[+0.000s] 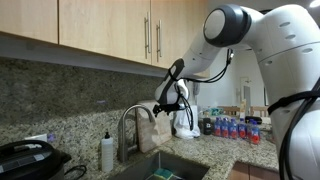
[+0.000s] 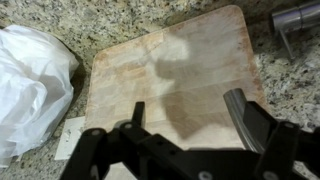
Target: Turn the tap nozzle to the right
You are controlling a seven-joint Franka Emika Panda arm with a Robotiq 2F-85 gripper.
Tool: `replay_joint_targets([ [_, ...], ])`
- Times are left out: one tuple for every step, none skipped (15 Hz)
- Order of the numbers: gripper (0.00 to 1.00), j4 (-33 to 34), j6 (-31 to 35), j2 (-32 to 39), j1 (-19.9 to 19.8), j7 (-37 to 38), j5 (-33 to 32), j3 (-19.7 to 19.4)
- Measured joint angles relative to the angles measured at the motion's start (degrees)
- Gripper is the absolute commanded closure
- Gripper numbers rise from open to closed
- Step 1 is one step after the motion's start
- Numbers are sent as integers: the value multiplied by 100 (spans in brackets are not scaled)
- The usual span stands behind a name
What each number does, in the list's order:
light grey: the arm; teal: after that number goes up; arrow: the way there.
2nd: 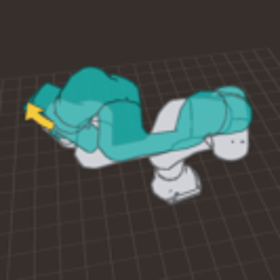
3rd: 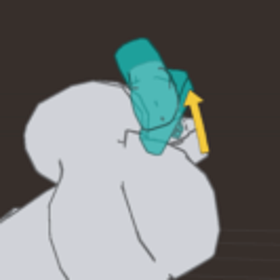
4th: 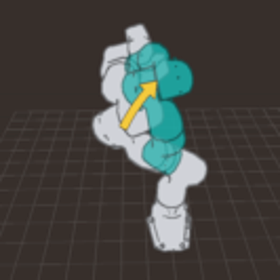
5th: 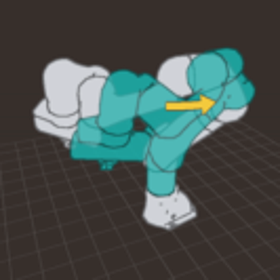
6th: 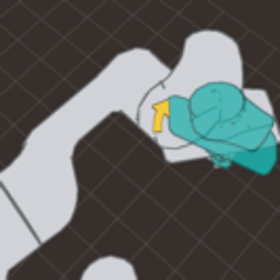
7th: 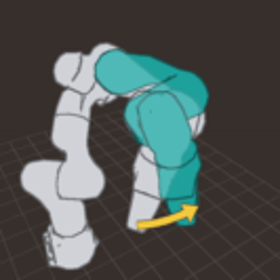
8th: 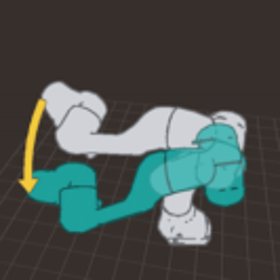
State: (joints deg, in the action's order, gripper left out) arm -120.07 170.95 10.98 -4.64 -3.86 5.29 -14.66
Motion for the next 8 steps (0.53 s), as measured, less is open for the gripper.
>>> replay_joint_targets([
  [0, -90, -117, -118, -139, -342, 222, 180],
  [0, -171, -291, -240, -262, -731, 490, 354],
  [0, -236, -500, -355, -350, -1097, 747, 479],
  [0, -276, -740, -454, -402, -1423, 963, 541],
  [0, -312, -996, -552, -438, -1701, 1117, 553],
  [0, -347, -1244, -650, -478, -1915, 1188, 540],
  [0, -385, -1464, -743, -517, -2066, 1197, 504],
  [0, -422, -1686, -837, -545, -2190, 1196, 448],
])
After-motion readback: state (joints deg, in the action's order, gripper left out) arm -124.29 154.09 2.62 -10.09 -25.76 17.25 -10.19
